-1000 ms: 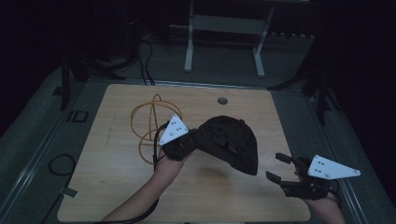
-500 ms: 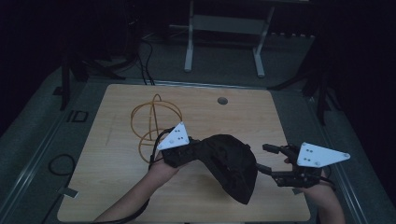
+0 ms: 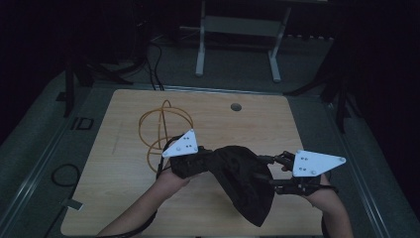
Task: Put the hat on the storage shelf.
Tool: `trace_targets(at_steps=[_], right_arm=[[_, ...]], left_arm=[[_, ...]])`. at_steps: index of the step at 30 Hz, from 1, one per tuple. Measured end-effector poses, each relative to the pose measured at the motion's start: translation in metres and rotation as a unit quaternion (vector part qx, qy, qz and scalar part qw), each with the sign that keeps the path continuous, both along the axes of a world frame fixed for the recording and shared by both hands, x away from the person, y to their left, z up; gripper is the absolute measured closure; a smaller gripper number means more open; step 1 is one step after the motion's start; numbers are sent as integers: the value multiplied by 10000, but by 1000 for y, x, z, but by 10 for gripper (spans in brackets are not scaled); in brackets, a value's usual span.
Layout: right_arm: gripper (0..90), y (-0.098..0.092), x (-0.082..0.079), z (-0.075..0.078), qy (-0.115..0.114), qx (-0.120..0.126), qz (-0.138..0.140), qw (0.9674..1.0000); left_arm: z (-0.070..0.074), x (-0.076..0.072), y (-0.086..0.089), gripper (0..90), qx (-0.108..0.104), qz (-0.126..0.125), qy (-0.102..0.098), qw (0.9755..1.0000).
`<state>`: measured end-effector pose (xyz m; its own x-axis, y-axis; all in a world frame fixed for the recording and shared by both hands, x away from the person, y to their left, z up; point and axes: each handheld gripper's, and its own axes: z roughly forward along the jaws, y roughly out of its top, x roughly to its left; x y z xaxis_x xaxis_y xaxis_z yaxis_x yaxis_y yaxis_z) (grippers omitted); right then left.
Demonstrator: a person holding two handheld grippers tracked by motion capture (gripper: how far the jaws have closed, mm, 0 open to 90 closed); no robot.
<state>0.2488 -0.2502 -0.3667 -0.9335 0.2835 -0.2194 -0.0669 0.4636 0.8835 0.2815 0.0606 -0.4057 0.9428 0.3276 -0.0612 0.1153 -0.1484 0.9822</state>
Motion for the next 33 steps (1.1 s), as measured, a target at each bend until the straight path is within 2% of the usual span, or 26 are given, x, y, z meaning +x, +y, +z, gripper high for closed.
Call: trace_targets(at_steps=[1,3,4,5,7,9,14,17,19,20,22,25,29,33], right_arm=[[617,0,0,-1,-32,33,-21,10000],[782,0,0,-2,-92,110,-93,9999],[840,0,0,-2,-137,74,-102,9998],[860,1,0,-3,-161,52,-127,9998],[871,2,0,-4,-169,37,-191,9997],[876,0,1,-3,-100,153,-187,9997],[879,-2,3,-2,-30,304,-216,9993],[878,-5,3,-1,-3,487,-260,9985],[878,-7,3,0,8,545,-271,9981],[879,-9,3,0,-1,572,-273,9980],[879,-11,3,3,-39,578,-334,9978],[879,-14,3,7,-76,611,-400,9973],[878,-18,4,12,-145,677,-557,9960],[878,-22,7,17,-178,762,-725,9943]], left_arm=[[0,0,0,888,21,35,-11,10000],[0,0,0,887,32,41,-18,10000],[0,1,0,887,23,54,14,10000],[0,1,0,888,49,90,1,9999],[-1,2,0,887,33,97,60,9999],[-1,3,0,885,76,149,78,9998],[-1,2,-1,876,191,326,-13,9993],[3,-2,-2,803,399,553,-168,9975],[5,-3,-2,789,438,711,-210,9963],[5,-3,0,750,450,722,-218,9961],[6,-5,2,744,554,861,-349,9941],[7,-6,4,712,562,866,-305,9942],[7,-9,9,685,614,995,-326,9926],[1,-13,17,673,629,1073,-271,9919]])
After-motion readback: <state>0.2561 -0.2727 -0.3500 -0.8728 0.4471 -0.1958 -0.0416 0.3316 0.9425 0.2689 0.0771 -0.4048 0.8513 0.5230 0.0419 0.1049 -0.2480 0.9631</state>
